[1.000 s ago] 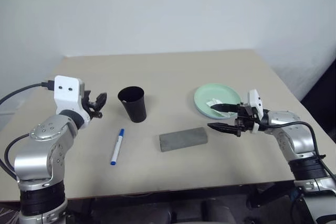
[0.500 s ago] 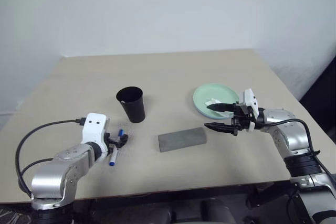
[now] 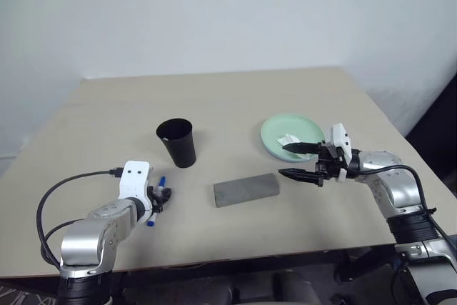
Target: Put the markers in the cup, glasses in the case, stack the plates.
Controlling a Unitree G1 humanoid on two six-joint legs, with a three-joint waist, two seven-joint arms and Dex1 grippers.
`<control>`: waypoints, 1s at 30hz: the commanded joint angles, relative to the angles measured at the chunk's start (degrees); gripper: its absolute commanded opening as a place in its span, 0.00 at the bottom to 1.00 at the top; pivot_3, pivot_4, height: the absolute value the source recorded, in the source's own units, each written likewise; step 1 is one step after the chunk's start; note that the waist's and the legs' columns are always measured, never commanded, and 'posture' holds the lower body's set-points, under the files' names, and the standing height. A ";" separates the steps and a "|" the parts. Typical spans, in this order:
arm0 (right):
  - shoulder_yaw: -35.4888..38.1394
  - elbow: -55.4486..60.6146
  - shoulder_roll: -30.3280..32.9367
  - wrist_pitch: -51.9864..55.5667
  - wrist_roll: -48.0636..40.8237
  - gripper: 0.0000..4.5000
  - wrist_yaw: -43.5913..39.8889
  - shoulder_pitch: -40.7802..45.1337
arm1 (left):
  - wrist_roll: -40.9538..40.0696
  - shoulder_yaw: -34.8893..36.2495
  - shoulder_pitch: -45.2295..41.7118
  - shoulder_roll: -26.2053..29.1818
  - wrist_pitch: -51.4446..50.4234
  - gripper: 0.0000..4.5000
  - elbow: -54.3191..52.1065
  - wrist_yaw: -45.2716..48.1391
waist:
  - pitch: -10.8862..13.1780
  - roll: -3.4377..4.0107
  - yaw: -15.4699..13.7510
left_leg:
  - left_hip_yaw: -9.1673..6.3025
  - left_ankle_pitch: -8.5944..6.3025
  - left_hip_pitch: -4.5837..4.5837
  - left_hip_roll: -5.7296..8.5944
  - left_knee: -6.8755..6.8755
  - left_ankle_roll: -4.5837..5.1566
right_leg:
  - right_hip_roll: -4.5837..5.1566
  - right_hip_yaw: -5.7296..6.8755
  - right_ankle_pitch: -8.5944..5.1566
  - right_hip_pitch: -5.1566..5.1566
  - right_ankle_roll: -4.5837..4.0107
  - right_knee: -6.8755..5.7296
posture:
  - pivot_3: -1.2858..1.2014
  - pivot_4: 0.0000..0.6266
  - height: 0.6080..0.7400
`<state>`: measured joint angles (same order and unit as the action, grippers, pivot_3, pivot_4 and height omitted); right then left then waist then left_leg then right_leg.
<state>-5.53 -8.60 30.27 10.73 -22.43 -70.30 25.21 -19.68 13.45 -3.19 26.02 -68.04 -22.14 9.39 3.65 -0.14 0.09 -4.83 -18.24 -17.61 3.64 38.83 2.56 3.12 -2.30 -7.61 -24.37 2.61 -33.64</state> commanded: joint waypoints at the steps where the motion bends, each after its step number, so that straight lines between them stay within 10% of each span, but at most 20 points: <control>1: 1.51 2.63 0.48 -0.60 -0.51 0.80 0.39 0.55 | 0.55 -0.39 -0.67 0.13 0.37 0.31 0.45 0.49 | 0.00 0.00 -0.01 | 0.00 -0.01 0.00 -0.03 0.00 -0.02 | -0.03 0.00 0.00 0.00 0.00 0.00 | 0.52 0.00 1.00; 5: 1.53 2.80 0.49 -0.61 -0.54 0.80 0.49 0.48 | 0.86 -0.39 -0.62 0.06 0.54 0.03 0.57 0.85 | 0.00 0.01 -0.01 | 0.00 -0.01 0.01 -0.10 0.00 -0.03 | -0.10 0.01 0.00 -0.01 0.00 0.00 | 0.52 0.00 1.00; 20: 0.87 1.34 -0.30 -1.15 0.06 0.80 0.39 1.83 | -2.81 -10.87 -1.65 4.89 16.75 0.03 -6.85 19.10 | 0.02 -0.01 -0.01 | 0.05 -0.03 -0.05 -0.13 -0.01 -0.01 | -0.12 -0.01 -0.07 -0.03 -0.12 0.12 | 0.52 0.00 1.00; 30: 2.04 3.52 -0.72 -0.52 -1.10 0.80 1.36 1.58 | 4.53 -8.37 -19.92 -5.29 46.70 0.03 10.71 13.33 | 0.01 -0.02 0.00 | 0.10 0.06 -0.03 -0.19 0.06 0.11 | -0.17 -0.01 -0.03 0.00 -0.11 0.12 | 0.52 0.00 1.00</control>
<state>-5.43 -7.76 29.67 10.35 -22.00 -69.55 25.85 -17.90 3.49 -21.07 21.09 -28.02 -14.08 24.71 3.66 -0.16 0.08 -4.71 -18.19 -17.64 3.43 38.88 2.66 2.93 -2.32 -7.60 -24.37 2.48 -33.51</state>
